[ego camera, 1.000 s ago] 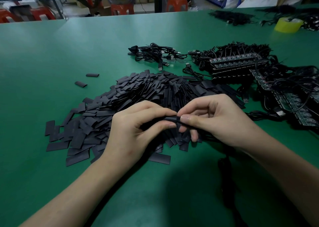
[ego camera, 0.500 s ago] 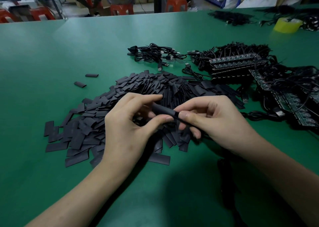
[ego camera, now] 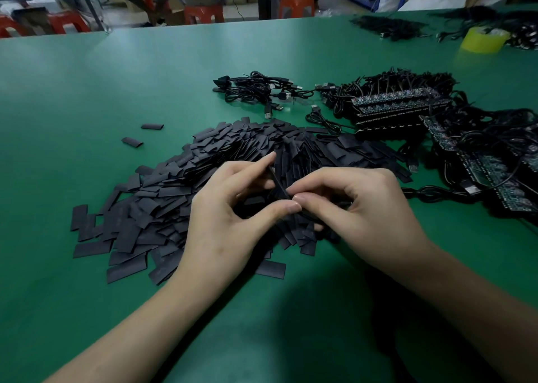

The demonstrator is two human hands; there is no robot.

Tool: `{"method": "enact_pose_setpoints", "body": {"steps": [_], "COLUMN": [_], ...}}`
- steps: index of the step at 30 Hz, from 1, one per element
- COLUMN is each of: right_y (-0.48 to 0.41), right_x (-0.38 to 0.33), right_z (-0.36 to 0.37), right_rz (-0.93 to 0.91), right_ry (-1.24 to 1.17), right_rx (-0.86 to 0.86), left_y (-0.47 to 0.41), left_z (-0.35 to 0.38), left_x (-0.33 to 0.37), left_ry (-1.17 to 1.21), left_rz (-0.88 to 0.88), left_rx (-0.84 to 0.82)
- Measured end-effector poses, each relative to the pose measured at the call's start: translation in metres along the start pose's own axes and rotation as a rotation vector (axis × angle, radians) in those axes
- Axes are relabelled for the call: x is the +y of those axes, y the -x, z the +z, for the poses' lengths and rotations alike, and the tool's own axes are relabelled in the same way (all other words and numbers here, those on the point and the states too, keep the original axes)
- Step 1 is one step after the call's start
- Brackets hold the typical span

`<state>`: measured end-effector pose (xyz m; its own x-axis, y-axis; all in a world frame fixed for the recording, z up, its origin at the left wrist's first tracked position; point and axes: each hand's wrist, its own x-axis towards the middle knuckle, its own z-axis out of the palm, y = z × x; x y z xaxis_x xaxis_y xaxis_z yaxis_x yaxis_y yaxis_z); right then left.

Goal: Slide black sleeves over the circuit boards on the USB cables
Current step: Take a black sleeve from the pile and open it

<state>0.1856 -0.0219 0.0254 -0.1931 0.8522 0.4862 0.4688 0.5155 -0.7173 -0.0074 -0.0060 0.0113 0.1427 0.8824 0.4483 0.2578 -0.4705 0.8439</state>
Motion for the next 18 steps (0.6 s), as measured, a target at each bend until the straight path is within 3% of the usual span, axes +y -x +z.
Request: {"method": "enact_pose_setpoints", "body": {"steps": [3, 7, 13, 18], "right_y": [-0.0013, -0.0038, -0.0035, -0.0022], "right_x": [0.0019, 0.0004, 0.0045, 0.0031], "right_z": [-0.0024, -0.0057, -0.0090, -0.0091], "right_rz": [0.039, -0.113, -0.305, -0.355], "right_ry": [-0.030, 0.147, 0.291, 0.392], "right_rx": [-0.002, 0.010, 0.029, 0.029], "left_y": [-0.0004, 0.0009, 0.0007, -0.0002], "left_z": [-0.0014, -0.0015, -0.0031, -0.0035], "left_x": [-0.0029, -0.0041, -0.0021, -0.0020], "left_ry": [0.052, 0.196, 0.173, 0.148], "left_rz": [0.008, -0.041, -0.014, 0.008], "left_rx": [0.013, 0.015, 0.003, 0.000]}}
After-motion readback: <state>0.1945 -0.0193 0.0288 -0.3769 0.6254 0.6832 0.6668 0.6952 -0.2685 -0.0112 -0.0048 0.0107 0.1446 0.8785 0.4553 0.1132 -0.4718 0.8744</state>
